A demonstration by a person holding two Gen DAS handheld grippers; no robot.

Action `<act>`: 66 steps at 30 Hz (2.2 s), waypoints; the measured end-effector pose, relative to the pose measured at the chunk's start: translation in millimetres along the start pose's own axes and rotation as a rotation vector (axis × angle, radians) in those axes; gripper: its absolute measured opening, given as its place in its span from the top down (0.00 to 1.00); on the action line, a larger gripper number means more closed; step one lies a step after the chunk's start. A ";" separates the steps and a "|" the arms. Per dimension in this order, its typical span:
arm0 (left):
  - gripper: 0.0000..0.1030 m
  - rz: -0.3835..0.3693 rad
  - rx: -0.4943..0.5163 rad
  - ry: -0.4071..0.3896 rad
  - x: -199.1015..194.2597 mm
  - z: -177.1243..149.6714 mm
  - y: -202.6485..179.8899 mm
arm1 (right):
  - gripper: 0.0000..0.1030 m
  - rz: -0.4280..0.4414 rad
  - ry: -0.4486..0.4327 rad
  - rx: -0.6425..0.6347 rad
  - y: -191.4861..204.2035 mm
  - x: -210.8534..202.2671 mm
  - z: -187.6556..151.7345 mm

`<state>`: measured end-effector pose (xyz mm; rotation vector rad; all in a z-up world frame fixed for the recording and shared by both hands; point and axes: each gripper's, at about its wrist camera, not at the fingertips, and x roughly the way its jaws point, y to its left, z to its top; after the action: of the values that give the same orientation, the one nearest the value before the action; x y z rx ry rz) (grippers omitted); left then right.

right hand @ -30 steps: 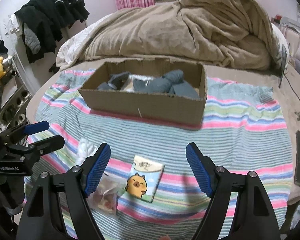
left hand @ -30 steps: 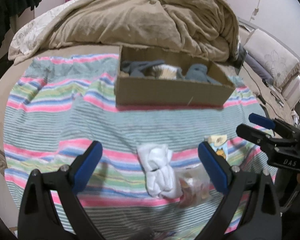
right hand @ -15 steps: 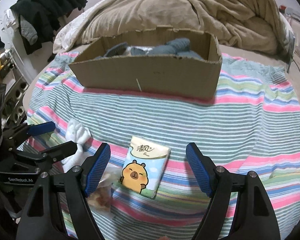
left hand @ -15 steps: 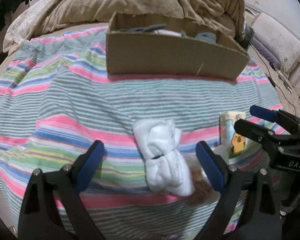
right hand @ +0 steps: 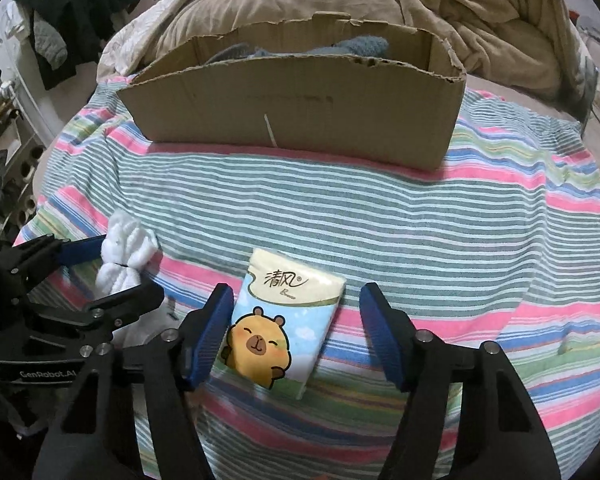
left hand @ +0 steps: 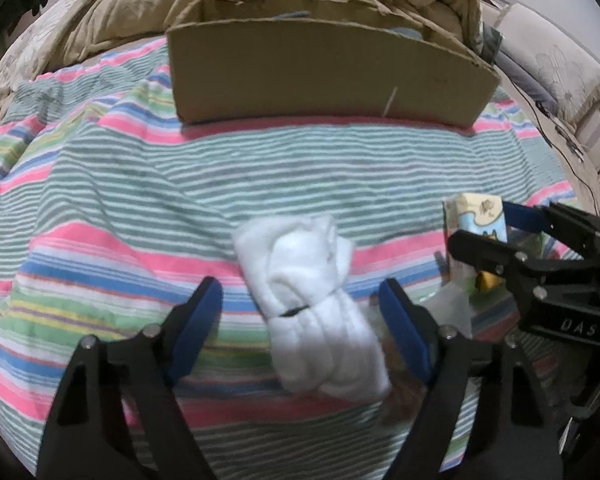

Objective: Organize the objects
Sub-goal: 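Grasp the white socks with the left tool while the right tool grasps the capybara tissue pack, then carry the white socks and tissue pack into the box and open both tools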

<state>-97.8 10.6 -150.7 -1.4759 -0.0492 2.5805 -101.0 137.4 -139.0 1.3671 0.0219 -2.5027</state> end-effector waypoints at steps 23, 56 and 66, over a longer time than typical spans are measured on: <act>0.60 -0.029 0.022 -0.073 -24.8 6.9 -8.5 | 0.48 0.017 -0.083 0.029 -11.7 -35.1 8.8; 0.60 -0.061 0.000 -0.276 -95.5 97.8 0.8 | 0.49 -0.022 -0.290 -0.012 -33.2 -106.5 99.1; 0.60 -0.050 0.001 -0.322 -93.8 130.9 12.0 | 0.49 -0.032 -0.293 -0.014 -42.3 -95.4 122.5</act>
<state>-165.2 -9.3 -5.4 -1.0305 -0.1229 2.7473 -164.1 182.8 2.0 0.9904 0.0004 -2.6980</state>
